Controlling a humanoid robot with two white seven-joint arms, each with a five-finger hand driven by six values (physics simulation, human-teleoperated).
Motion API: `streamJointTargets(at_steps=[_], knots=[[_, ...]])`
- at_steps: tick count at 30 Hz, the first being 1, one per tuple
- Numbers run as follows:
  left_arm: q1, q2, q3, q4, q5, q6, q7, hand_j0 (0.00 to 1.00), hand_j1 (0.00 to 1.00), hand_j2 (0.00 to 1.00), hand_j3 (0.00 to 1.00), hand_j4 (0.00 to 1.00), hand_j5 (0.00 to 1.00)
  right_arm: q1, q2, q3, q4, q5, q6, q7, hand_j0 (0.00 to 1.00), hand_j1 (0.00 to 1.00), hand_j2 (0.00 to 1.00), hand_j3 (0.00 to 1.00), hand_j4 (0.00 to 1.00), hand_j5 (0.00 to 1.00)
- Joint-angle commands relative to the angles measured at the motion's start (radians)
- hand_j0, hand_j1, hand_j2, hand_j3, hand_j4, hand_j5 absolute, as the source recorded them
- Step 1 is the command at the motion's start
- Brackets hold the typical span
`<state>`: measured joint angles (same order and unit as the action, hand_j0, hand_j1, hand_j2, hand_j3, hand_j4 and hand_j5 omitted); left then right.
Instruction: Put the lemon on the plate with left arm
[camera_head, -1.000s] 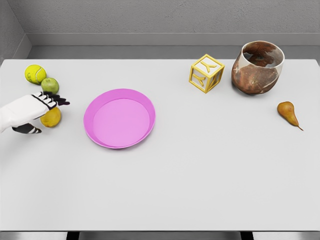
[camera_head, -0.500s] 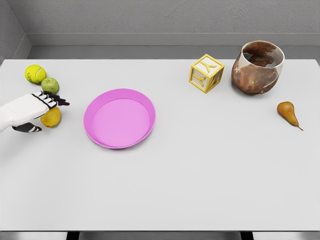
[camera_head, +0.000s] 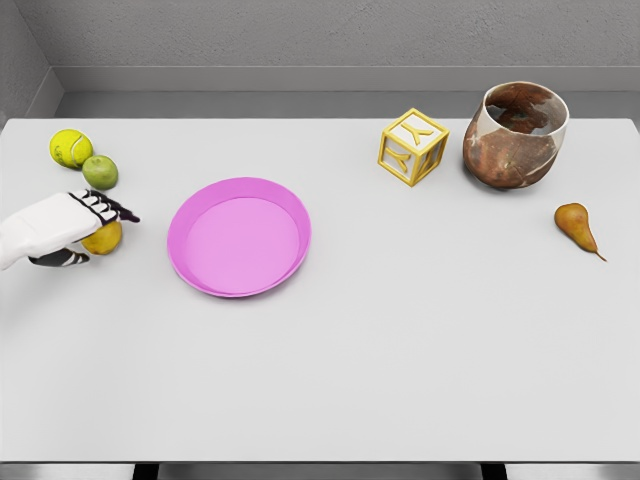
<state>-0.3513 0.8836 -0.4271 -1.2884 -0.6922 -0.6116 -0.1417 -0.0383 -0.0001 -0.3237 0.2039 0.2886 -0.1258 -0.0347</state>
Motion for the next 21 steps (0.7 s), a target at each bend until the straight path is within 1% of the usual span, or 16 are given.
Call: streamJointTargets(at_steps=[1,9,15,18,21], knots=[[0.000,0.003,0.001,0.000,0.003,0.001,0.001,0.80,0.80,0.80,0.80,0.80,0.80,0.000,0.000,0.000,0.000,0.000,0.000,0.001,1.00,1.00,1.00,1.00,1.00,1.00],[0.002,0.002,-0.004,0.001,0.000,0.001,0.001,0.78,0.78,0.78,0.78,0.78,0.78,0.000,0.000,0.000,0.000,0.000,0.000,-0.001,1.00,1.00,1.00,1.00,1.00,1.00],[0.002,0.003,-0.004,0.001,-0.006,0.001,0.001,0.73,0.73,0.73,0.73,0.73,0.73,0.000,0.000,0.000,0.000,0.000,0.000,0.001,1.00,1.00,1.00,1.00,1.00,1.00],[0.002,0.003,-0.004,0.000,-0.006,0.001,-0.001,0.68,0.68,0.68,0.68,0.68,0.68,0.000,0.000,0.000,0.000,0.000,0.000,0.001,1.00,1.00,1.00,1.00,1.00,1.00],[0.002,0.003,-0.004,-0.002,-0.006,0.001,-0.001,0.66,0.66,0.66,0.66,0.66,0.66,0.000,0.000,0.000,0.000,0.000,0.000,0.001,1.00,1.00,1.00,1.00,1.00,1.00]])
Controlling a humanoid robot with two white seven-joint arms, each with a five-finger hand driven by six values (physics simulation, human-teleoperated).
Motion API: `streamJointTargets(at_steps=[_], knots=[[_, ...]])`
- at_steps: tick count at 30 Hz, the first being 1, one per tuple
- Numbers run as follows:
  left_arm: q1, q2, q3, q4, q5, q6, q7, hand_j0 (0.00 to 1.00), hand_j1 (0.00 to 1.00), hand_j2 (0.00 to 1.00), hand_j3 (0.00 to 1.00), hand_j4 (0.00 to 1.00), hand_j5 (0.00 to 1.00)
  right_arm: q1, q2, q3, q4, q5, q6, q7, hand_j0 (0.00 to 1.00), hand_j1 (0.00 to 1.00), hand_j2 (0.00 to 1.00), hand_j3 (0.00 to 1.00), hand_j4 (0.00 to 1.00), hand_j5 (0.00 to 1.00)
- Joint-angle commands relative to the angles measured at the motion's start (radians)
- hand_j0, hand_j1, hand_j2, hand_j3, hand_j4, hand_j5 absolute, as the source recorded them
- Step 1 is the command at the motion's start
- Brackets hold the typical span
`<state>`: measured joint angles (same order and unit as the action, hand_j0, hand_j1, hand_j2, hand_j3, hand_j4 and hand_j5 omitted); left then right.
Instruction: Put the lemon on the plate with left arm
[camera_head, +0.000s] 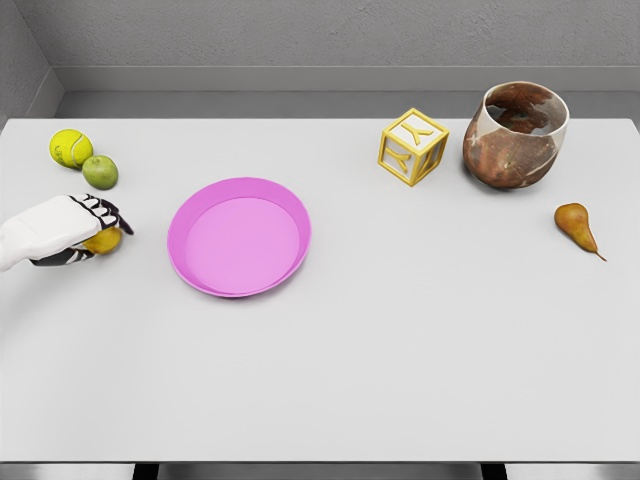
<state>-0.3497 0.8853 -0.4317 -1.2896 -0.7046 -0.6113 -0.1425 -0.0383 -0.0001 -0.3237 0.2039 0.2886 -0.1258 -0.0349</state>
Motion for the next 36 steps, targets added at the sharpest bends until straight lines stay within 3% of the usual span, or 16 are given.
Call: streamJointTargets(at_steps=[1,18,36], knots=[[0.000,0.001,0.001,-0.004,0.007,0.000,0.000,0.65,0.65,0.65,0.65,0.65,0.65,0.000,0.000,0.000,0.000,0.000,0.000,0.000,1.00,1.00,1.00,1.00,1.00,1.00],[-0.023,0.004,0.013,-0.033,0.011,0.000,0.001,0.59,0.59,0.59,0.59,0.59,0.59,0.000,0.000,0.000,0.000,0.000,0.000,0.000,1.00,1.00,1.00,1.00,1.00,1.00],[-0.041,-0.029,0.018,-0.116,0.030,0.000,0.009,0.56,0.56,0.56,0.56,0.56,0.56,0.000,0.000,0.000,0.000,0.000,0.000,0.001,1.00,1.00,1.00,1.00,1.00,1.00]])
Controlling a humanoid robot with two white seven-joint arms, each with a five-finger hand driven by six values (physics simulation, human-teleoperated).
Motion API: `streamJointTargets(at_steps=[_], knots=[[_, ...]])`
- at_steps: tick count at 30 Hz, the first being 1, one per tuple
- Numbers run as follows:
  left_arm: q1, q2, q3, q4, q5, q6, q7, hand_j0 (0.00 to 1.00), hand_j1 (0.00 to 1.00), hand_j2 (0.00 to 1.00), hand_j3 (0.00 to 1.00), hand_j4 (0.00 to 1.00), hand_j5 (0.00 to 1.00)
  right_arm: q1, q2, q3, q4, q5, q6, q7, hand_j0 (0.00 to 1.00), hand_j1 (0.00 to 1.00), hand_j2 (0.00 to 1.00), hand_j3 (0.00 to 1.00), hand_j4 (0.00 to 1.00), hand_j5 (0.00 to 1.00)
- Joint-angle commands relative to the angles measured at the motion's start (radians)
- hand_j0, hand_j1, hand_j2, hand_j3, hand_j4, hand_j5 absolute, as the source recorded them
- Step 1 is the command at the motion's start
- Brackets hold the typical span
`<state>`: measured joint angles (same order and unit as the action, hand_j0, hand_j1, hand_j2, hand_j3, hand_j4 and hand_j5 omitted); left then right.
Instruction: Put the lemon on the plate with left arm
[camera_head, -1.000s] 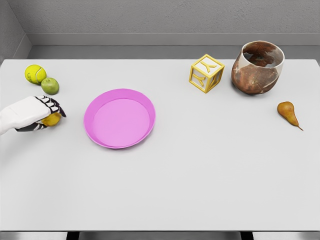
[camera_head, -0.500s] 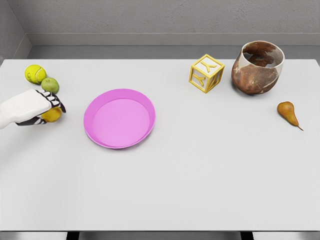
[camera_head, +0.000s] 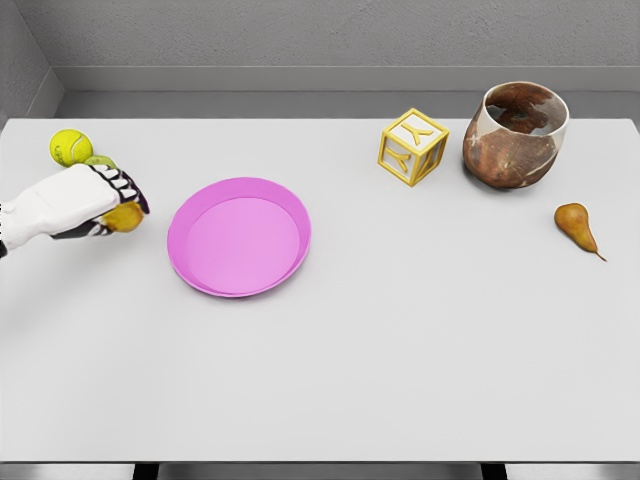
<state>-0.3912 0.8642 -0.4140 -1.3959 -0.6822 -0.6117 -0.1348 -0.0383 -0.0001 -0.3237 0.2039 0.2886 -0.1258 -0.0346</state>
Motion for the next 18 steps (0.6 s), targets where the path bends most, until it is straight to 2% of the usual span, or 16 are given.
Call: streamJointTargets(at_steps=[1,11,16,17,18], knots=[[0.000,-0.011,0.000,-0.017,0.007,0.001,0.001,0.56,0.56,0.56,0.56,0.56,0.56,0.000,0.000,0.000,0.000,0.000,0.000,0.001,1.00,1.00,1.00,1.00,1.00,1.00],[-0.015,-0.054,0.000,-0.075,0.009,0.001,0.001,0.56,0.56,0.56,0.56,0.56,0.56,0.000,0.000,0.000,0.000,0.000,0.000,0.001,1.00,1.00,1.00,1.00,1.00,1.00],[-0.015,-0.083,-0.008,-0.169,0.009,0.001,-0.002,0.56,0.56,0.56,0.56,0.56,0.56,0.000,0.000,0.000,0.000,0.000,0.000,0.001,1.00,1.00,1.00,1.00,1.00,1.00],[-0.017,-0.094,-0.009,-0.170,0.009,0.001,-0.002,0.59,0.59,0.59,0.59,0.59,0.59,0.000,0.000,0.000,0.000,0.000,0.000,0.001,1.00,1.00,1.00,1.00,1.00,1.00],[-0.017,-0.097,-0.011,-0.175,0.029,0.001,0.000,0.79,0.79,0.79,0.79,0.79,0.79,0.000,0.000,0.000,0.000,0.000,0.000,-0.001,1.00,1.00,1.00,1.00,1.00,1.00]])
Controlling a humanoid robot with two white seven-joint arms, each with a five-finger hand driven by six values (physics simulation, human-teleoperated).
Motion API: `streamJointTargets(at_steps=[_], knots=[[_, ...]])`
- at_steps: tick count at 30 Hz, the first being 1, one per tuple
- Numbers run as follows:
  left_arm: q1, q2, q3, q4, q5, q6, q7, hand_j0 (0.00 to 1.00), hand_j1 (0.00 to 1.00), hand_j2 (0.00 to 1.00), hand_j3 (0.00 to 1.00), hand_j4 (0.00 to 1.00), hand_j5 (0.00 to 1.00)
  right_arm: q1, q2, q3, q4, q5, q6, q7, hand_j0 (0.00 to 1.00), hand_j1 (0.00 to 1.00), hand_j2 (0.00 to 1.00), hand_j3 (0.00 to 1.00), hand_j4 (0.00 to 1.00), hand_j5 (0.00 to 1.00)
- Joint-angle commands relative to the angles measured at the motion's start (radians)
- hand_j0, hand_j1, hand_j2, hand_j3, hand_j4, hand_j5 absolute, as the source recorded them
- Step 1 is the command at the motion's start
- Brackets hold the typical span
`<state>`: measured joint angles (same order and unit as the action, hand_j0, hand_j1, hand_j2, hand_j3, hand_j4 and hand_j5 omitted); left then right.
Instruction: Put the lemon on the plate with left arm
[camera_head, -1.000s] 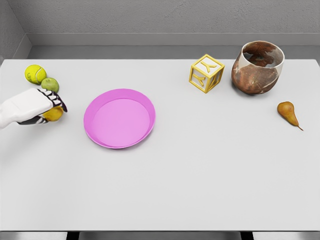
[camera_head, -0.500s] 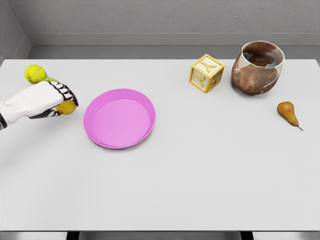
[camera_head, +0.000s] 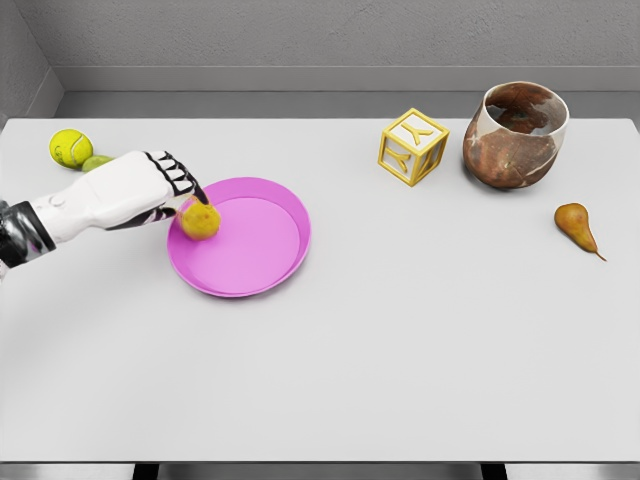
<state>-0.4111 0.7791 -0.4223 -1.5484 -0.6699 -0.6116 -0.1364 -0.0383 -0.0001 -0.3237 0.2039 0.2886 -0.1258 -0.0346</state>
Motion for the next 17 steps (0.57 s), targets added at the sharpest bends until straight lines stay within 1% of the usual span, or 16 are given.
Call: streamJointTargets(at_steps=[1,3,4,6,7,8,11,17], knots=[[-0.003,-0.012,0.000,-0.021,0.042,0.001,0.000,0.99,0.99,0.99,0.99,0.99,0.99,0.000,0.000,0.000,0.000,0.000,0.000,-0.001,1.00,1.00,1.00,1.00,1.00,1.00],[-0.005,-0.003,0.008,-0.012,0.041,0.001,-0.002,1.00,1.00,1.00,1.00,1.00,1.00,0.000,0.000,0.000,0.000,0.000,0.000,0.001,1.00,1.00,1.00,1.00,1.00,1.00],[-0.003,0.008,0.031,-0.002,0.041,0.001,-0.003,1.00,1.00,1.00,1.00,1.00,1.00,0.000,0.000,0.000,0.000,0.000,0.000,-0.001,1.00,1.00,1.00,1.00,1.00,1.00],[0.000,0.025,0.097,0.074,0.042,0.001,-0.002,1.00,1.00,1.00,1.00,1.00,1.00,0.000,0.000,0.000,0.000,0.000,0.000,-0.001,1.00,1.00,1.00,1.00,1.00,1.00],[0.002,0.038,0.105,0.106,0.046,0.001,-0.002,1.00,1.00,1.00,1.00,1.00,1.00,0.000,0.000,0.000,0.000,0.000,0.000,0.001,1.00,1.00,1.00,1.00,1.00,1.00],[0.011,0.054,0.122,0.120,0.046,0.001,-0.002,1.00,1.00,1.00,1.00,1.00,1.00,0.000,0.000,0.000,0.000,0.000,0.000,-0.001,1.00,1.00,1.00,1.00,1.00,1.00],[0.021,0.083,0.125,0.125,0.046,0.001,-0.002,1.00,1.00,1.00,1.00,1.00,1.00,0.000,0.000,0.000,0.000,0.000,0.000,0.001,1.00,1.00,1.00,1.00,1.00,1.00],[0.026,0.086,0.125,0.119,0.049,0.001,-0.006,1.00,1.00,1.00,1.00,1.00,1.00,0.000,0.000,0.000,0.000,0.000,0.000,-0.001,1.00,1.00,1.00,1.00,1.00,1.00]])
